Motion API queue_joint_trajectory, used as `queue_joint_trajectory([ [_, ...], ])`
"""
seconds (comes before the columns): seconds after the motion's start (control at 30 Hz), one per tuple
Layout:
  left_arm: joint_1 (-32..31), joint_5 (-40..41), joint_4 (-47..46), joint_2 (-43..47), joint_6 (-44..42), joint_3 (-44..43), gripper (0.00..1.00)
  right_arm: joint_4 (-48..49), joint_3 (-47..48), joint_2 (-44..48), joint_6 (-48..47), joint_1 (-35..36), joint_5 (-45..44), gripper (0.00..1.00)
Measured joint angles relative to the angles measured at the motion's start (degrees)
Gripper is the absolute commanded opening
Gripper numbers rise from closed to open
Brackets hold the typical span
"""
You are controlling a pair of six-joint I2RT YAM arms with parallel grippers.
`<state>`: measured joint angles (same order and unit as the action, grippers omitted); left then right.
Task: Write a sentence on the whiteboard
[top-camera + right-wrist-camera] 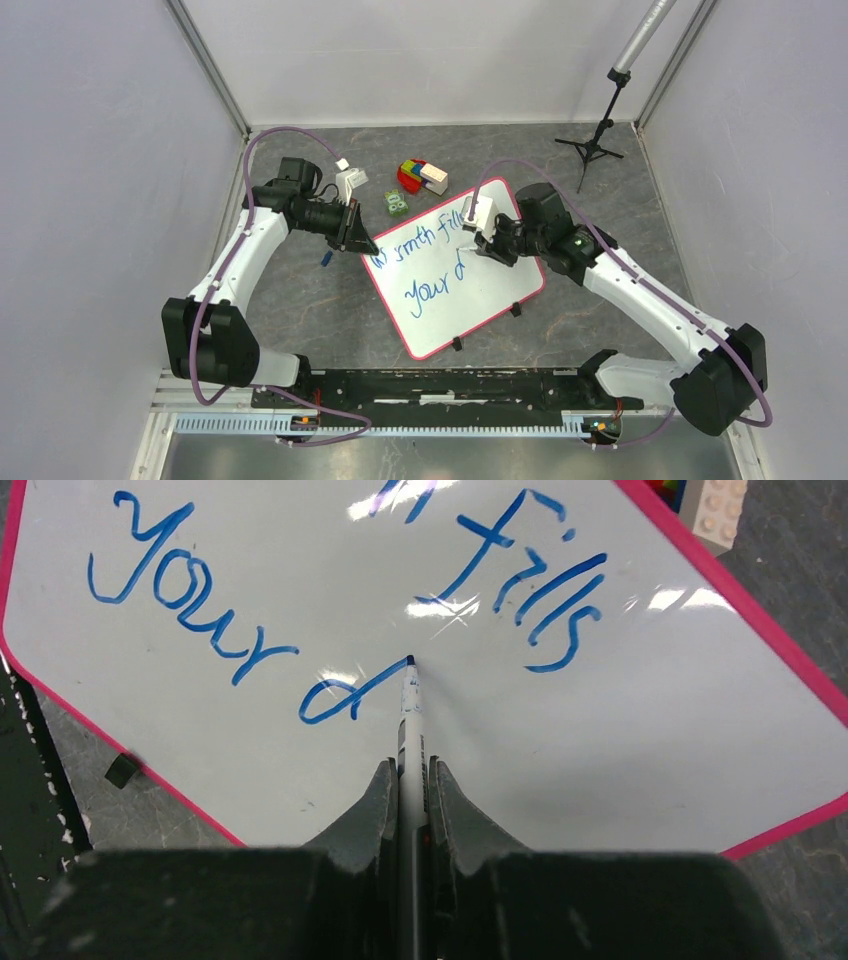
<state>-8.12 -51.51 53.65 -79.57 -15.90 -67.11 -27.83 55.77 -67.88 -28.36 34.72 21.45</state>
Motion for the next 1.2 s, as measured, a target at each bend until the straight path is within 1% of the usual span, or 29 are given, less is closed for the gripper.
queue_joint_trajectory([
  [0.5,-0.02,0.02,0.02,0.0,0.0,0.0,0.04,1.33,0.74,-0.31,-0.02,-0.42,-0.48,0.0],
  [0.73,-0.04,0.02,0.02,0.0,0.0,0.0,0.03,1.42,-2.64,2.08,-0.26,-0.72,0.57,0.0],
  [1.2,-0.04,0.02,0.02,0.0,0.0,0.0,0.03,-1.77,-8.66,5.64,-0.66,-0.72,4.04,0.0],
])
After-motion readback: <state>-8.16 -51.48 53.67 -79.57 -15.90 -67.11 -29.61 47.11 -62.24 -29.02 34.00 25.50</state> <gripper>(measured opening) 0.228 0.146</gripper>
